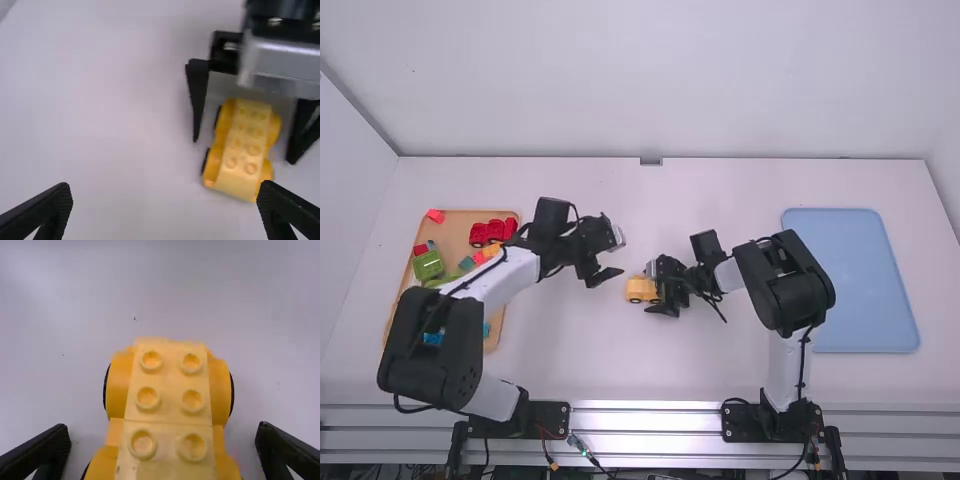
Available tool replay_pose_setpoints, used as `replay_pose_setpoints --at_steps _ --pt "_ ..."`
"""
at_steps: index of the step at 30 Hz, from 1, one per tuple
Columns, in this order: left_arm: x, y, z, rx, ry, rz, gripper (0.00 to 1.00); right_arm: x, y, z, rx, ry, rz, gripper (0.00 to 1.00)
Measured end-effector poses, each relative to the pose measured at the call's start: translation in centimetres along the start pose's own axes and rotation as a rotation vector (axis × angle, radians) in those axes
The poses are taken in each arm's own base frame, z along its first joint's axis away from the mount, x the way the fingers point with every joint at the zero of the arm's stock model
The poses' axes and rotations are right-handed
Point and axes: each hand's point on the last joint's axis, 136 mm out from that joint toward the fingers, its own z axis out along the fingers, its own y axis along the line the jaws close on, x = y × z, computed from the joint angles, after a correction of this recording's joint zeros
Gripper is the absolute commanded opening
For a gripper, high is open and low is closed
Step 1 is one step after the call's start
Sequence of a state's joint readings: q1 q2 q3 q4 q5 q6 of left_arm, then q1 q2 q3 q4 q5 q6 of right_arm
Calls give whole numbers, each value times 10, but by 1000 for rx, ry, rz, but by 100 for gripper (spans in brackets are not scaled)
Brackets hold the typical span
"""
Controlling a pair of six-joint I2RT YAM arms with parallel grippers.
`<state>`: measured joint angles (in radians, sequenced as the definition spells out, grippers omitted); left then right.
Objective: Assemble lego blocks to make yellow taxi
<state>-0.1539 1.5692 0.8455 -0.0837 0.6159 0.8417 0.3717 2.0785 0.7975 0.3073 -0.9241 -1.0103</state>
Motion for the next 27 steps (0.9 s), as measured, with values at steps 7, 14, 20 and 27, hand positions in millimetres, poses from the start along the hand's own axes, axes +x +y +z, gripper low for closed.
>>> replay_pose_setpoints --at_steps 7,14,20,27 --pt "25 47 -27 -145 -13 -333 99 3 -1 -12 -4 112 149 99" --pt "58 78 -57 -253 -29 -651 99 4 7 -53 38 409 258 99" --pt "120 106 -93 -510 57 -1070 99 -4 -7 -76 136 565 198 99" --pt "171 107 -143 -788 312 -1375 99 -6 -29 -79 229 578 162 99"
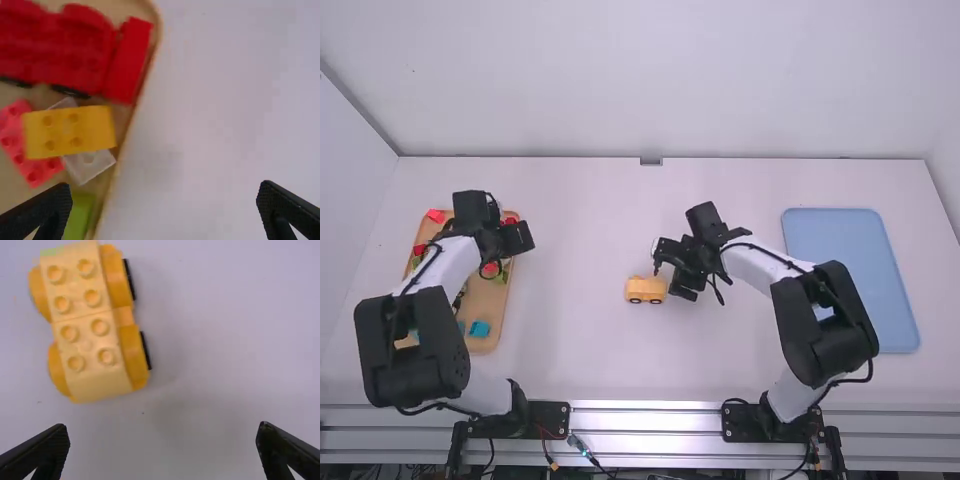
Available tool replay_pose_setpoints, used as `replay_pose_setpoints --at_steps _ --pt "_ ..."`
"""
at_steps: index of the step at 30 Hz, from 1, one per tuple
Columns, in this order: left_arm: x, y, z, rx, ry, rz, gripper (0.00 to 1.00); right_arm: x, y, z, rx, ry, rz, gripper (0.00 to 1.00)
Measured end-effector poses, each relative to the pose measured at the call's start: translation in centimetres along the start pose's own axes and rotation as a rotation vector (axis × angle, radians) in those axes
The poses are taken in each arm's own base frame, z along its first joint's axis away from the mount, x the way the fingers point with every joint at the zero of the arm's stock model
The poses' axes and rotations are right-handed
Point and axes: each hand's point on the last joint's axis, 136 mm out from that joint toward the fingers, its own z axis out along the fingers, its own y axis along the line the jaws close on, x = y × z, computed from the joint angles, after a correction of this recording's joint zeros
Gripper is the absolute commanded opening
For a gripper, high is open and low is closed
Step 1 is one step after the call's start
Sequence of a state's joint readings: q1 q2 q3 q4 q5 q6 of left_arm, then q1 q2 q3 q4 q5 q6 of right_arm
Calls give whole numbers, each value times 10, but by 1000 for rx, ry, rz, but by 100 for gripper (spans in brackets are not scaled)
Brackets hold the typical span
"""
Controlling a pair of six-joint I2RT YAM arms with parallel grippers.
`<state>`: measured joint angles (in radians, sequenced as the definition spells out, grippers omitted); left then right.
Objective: Assemble lego blocks to make yellow taxi
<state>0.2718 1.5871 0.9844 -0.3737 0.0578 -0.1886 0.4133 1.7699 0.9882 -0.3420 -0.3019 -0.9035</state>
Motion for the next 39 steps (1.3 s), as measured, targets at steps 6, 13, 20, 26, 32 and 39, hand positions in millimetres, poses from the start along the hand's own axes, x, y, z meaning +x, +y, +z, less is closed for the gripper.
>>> replay_pose_setpoints --at_steps 6,13,20,26,32,39 --pt "-37 23 -16 -100 44 -59 99 -3 -7 0 31 -9 27 99" --pt "-54 49 -11 -151 200 62 99 0 -5 0 25 3 55 99" --pt "-59 61 19 -108 336 426 99 -2 -7 0 32 -3 55 99" --pt "-47 53 34 -25 394 805 90 -2 -7 0 33 -4 55 99" --pt "-25 51 39 79 457 1163 63 -2 -8 0 34 -2 57 99" --pt "-11 60 47 133 477 1332 60 -1 -8 0 34 -1 54 99"
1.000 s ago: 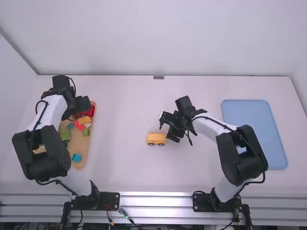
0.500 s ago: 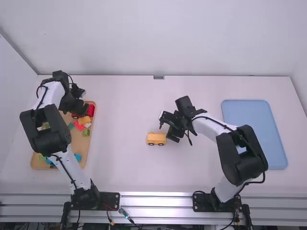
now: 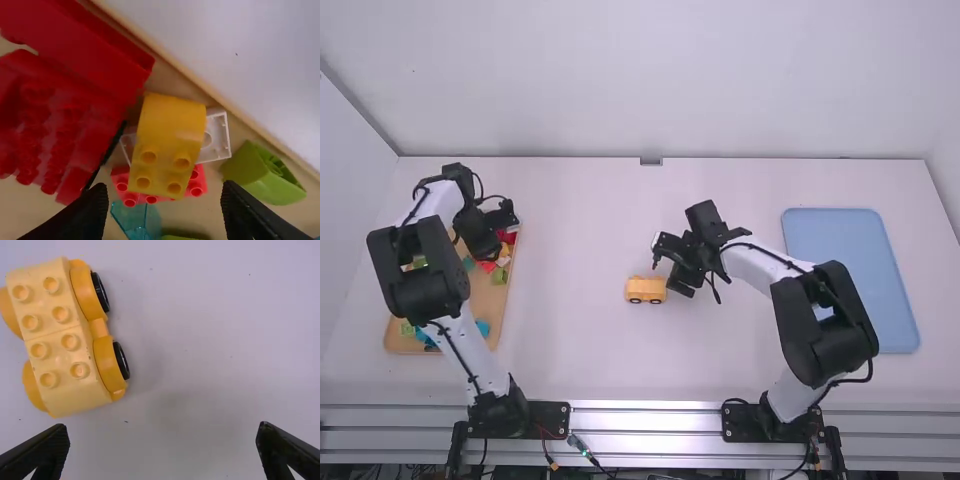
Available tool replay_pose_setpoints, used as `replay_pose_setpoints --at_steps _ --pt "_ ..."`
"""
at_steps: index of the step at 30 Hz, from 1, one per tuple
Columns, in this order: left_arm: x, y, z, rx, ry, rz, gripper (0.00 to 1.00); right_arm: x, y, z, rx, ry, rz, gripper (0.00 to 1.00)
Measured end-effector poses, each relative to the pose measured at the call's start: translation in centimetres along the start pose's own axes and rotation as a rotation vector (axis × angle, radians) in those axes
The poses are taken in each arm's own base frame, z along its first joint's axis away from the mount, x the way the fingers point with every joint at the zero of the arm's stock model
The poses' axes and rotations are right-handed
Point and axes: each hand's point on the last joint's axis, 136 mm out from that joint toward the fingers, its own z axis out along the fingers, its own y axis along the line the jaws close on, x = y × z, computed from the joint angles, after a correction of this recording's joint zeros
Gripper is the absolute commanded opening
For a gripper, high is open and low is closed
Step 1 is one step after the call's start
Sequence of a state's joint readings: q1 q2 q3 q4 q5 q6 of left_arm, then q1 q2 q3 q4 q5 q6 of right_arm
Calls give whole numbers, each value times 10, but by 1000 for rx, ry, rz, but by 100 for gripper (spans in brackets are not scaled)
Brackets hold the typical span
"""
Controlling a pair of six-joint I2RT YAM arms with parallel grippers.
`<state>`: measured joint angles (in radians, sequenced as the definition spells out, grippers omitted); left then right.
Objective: Assemble lego blocks to make yellow taxi
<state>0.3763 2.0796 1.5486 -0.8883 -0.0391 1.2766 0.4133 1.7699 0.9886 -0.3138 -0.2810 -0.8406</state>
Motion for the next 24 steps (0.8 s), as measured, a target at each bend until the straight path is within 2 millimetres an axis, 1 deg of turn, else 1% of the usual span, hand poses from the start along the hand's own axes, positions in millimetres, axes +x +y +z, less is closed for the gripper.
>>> replay_pose_setpoints --at_steps 5,9,10,11,12,16,17,18,21,24 --pt "-3 11 7 -55 -19 33 64 0 0 0 0 0 7 99" --pt "-3 10 13 -61 -22 46 63 1 -2 0 13 9 33 99" --pt "-3 6 15 -49 -22 52 60 3 -4 0 21 16 45 99" --pt "-3 5 16 -45 -23 55 59 3 -4 0 24 19 50 99" --pt "-3 2 18 -33 -27 64 54 4 -5 0 26 24 56 99" --pt "-4 -3 23 -23 -39 81 41 5 -6 0 34 31 72 99" --pt "-5 -2 24 -27 -42 81 37 6 -6 0 35 33 73 99" --pt "-5 -1 24 -33 -45 81 29 6 -6 0 36 33 74 99" --pt "-5 -1 24 -32 -44 86 27 6 -6 0 36 33 76 99" --pt "-5 -1 24 -33 -45 84 29 6 -6 0 36 33 77 99"
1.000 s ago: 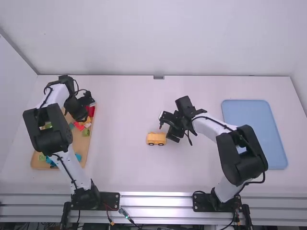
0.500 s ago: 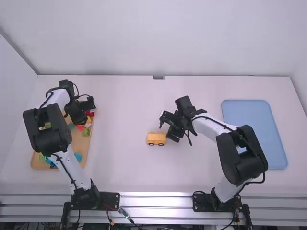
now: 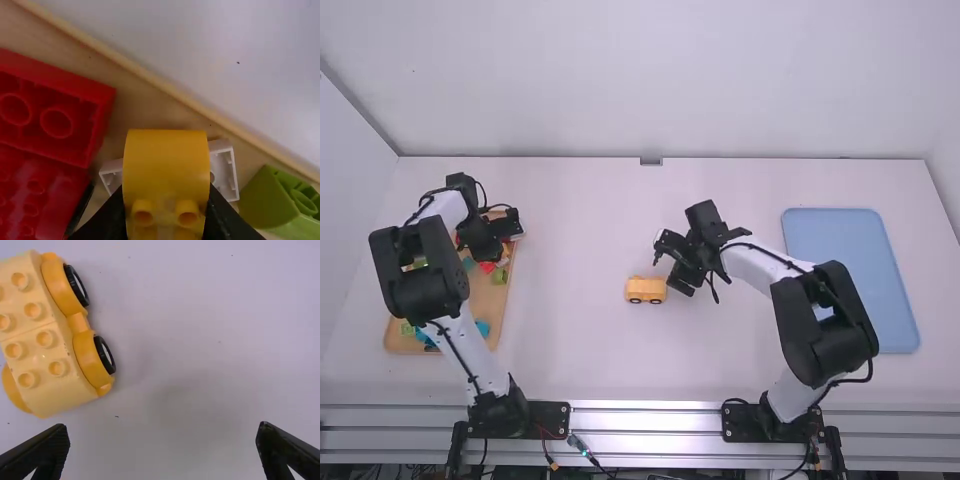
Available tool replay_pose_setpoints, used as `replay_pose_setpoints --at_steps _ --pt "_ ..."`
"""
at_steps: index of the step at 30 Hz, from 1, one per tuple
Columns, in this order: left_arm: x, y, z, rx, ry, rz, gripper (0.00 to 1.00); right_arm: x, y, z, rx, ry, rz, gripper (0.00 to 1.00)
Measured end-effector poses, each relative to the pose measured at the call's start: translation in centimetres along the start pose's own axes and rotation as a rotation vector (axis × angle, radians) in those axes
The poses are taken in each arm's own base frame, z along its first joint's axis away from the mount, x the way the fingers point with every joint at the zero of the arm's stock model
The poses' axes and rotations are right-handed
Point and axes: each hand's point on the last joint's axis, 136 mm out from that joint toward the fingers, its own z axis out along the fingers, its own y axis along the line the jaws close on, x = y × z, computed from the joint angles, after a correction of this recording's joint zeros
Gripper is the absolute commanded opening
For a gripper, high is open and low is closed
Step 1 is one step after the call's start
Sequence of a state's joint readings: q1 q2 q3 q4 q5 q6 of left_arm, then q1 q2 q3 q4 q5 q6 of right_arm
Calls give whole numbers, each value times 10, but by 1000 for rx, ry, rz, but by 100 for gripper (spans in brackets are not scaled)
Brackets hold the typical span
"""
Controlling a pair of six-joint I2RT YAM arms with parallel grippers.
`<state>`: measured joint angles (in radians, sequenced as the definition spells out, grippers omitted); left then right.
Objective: Assemble lego blocks to make yellow taxi
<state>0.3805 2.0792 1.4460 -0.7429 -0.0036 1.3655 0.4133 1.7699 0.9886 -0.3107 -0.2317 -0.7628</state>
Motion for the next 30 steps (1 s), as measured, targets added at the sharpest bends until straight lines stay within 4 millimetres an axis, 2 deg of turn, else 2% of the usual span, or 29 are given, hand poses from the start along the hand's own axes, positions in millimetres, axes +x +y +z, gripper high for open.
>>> replay_pose_setpoints --at_steps 4,5,6,11,19,20,22,26,30 --pt "0 0 0 1 1 -14 28 0 0 0 0 0 3 99" --pt "0 0 0 1 1 -22 22 0 0 0 1 0 1 99" --pt "0 0 0 1 0 -26 21 0 0 0 1 0 0 99" --pt "0 -1 -3 10 2 -66 21 0 0 0 2 -1 3 99" --pt "-12 -3 -35 65 -3 -164 13 -3 -4 0 16 -13 -3 99" --pt "-18 -4 -43 82 -18 -175 8 -3 -4 0 16 -13 -3 99" --pt "-30 -8 -54 110 -56 -186 3 -3 -3 0 14 -12 0 99" --pt "-55 -12 -67 142 -143 -170 2 -3 -3 0 15 -12 -1 99" --pt "-87 -29 -73 203 -225 -110 2 -3 -3 0 14 -12 1 99"
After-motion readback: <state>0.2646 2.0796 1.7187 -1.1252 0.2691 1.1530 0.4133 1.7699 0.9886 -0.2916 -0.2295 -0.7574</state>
